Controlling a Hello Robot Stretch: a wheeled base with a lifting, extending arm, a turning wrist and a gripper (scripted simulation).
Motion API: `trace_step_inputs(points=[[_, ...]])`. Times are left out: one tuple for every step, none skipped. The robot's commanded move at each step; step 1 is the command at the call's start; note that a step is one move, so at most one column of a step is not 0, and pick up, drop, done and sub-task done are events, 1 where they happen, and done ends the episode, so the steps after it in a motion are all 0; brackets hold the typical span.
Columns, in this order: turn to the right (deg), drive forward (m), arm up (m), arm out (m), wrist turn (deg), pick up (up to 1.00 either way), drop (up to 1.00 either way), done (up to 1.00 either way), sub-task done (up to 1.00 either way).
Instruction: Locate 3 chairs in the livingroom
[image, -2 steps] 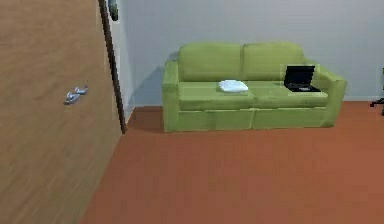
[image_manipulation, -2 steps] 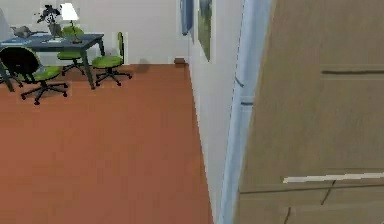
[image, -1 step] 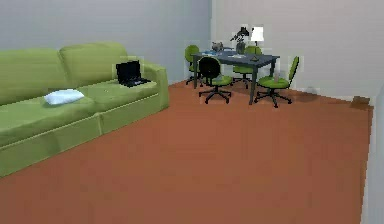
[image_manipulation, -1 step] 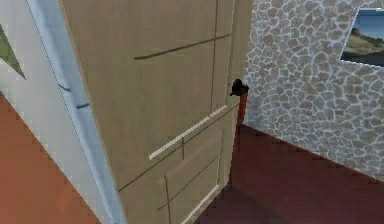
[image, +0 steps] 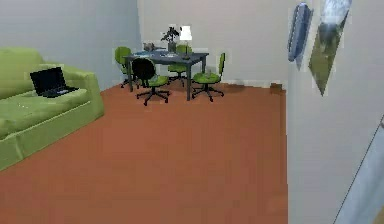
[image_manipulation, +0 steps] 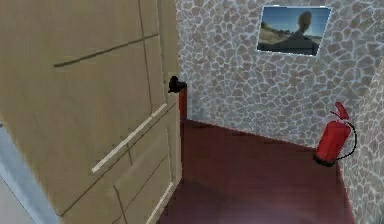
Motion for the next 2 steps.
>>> trace_step_inputs(points=[[0.0,0.4,0.0,0.0,0.0,0.0,0.0,0.0,0.0],[0.0,1.0,0.0,0.0,0.0,0.0,0.0,0.0,0.0]])
